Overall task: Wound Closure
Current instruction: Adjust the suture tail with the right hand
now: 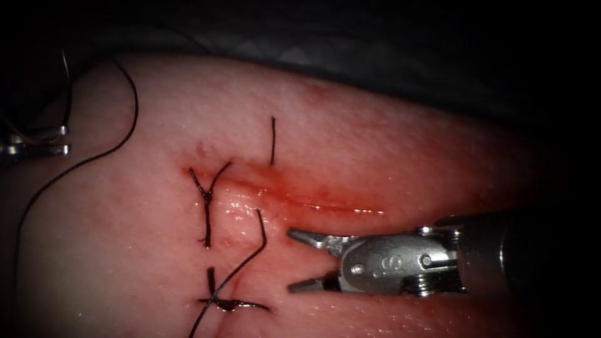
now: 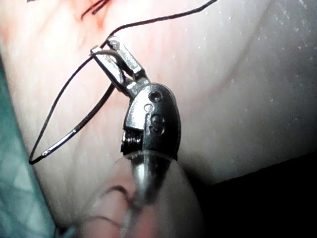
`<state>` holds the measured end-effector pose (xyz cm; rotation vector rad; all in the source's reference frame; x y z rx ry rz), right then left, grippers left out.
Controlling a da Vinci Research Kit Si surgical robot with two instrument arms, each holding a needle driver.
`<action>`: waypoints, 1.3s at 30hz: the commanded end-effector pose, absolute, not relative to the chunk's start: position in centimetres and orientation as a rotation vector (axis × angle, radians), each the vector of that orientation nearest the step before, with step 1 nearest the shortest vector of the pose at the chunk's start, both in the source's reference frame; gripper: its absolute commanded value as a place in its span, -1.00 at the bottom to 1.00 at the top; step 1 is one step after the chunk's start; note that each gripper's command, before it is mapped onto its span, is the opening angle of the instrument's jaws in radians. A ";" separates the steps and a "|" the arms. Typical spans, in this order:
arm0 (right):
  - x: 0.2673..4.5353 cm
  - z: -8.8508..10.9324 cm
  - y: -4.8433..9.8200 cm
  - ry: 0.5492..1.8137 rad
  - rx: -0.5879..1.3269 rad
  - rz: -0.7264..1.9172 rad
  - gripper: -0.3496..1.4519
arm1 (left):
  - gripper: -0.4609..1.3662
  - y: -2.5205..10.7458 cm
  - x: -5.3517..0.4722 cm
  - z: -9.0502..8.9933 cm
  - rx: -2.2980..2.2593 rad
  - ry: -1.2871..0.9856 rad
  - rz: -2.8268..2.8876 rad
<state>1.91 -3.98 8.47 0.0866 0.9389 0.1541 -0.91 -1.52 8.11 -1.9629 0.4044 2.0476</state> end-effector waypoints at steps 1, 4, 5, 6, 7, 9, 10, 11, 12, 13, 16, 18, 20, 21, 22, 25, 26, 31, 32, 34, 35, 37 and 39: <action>1.87 8.5 -4.0 0.941 0.096 0.197 0.53 | -0.88 -1.5 -0.91 8.1 -1.967 0.397 2.053; 1.75 8.5 -3.9 0.944 0.099 0.302 0.53 | -0.88 -1.5 -0.91 8.1 -1.967 0.397 2.053; 1.72 8.5 -3.9 0.943 0.102 0.341 0.52 | -0.88 -1.5 -0.91 8.1 -1.967 0.397 2.053; 1.70 8.5 -3.9 0.941 0.108 0.394 0.50 | -0.88 -1.5 -0.91 8.1 -1.967 0.397 2.053; 1.68 8.5 -3.9 0.941 0.112 0.449 0.48 | -0.88 -1.5 -0.91 8.1 -1.967 0.397 2.053; 1.65 8.5 -3.8 0.936 0.147 0.606 0.39 | -0.88 -1.5 -0.92 8.1 -1.967 0.397 2.053; 1.65 8.5 -3.8 0.937 0.160 0.680 0.37 | -0.88 -1.5 -0.92 8.1 -1.966 0.398 2.053; 1.65 8.6 -3.7 0.938 0.160 0.751 0.37 | -0.88 -1.5 -0.92 8.1 -1.966 0.398 2.053; 1.66 8.6 -3.7 0.945 0.154 0.793 0.37 | -0.88 -1.5 -0.92 8.1 -1.966 0.398 2.053; 1.66 8.6 -3.6 0.947 0.155 0.845 0.37 | -0.88 -1.5 -0.93 8.1 -1.966 0.398 2.053; 1.69 8.7 -3.5 0.940 0.154 1.006 0.34 | -0.88 -1.5 -0.93 8.1 -1.965 0.399 2.053; 1.72 8.8 -3.4 0.931 0.151 1.121 0.32 | -0.88 -1.5 -0.93 8.1 -1.965 0.399 2.053; 1.73 8.9 -3.4 0.927 0.132 1.170 0.32 | -0.88 -1.5 -0.93 8.1 -1.969 0.397 2.053; 1.73 9.0 -3.4 0.925 0.122 1.185 0.32 | -0.88 -1.5 -0.93 8.1 -1.969 0.397 2.053; 1.73 9.0 -3.3 0.924 0.113 1.201 0.33 | -0.88 -1.5 -0.93 8.1 -1.969 0.397 2.053; 1.74 9.1 -3.3 0.920 0.098 1.253 0.33 | -0.88 -1.5 -0.93 8.1 -1.969 0.397 2.053; 1.74 9.1 -3.3 0.923 0.098 1.254 0.33 | -0.88 -1.5 -0.93 8.1 -1.969 0.397 2.053; 1.78 9.2 -3.3 0.904 0.106 1.302 0.30 | -0.88 -1.5 -0.93 8.1 -1.969 0.397 2.053; 1.78 9.2 -3.3 0.903 0.108 1.307 0.30 | -0.88 -1.5 -0.94 8.1 -1.969 0.397 2.053; 1.80 9.2 -3.3 0.894 0.112 1.323 0.29 | -0.88 -1.5 -0.94 8.1 -1.968 0.398 2.053; 1.80 9.3 -3.2 0.891 0.115 1.334 0.28 | -0.88 -1.5 -0.95 8.1 -1.968 0.398 2.053; 1.81 9.4 -3.2 0.892 0.114 1.345 0.29 | -0.88 -1.5 -0.95 8.1 -1.968 0.399 2.054; 1.82 9.4 -3.2 0.895 0.118 1.369 0.29 | -0.88 -1.5 -0.96 8.1 -1.971 0.398 2.054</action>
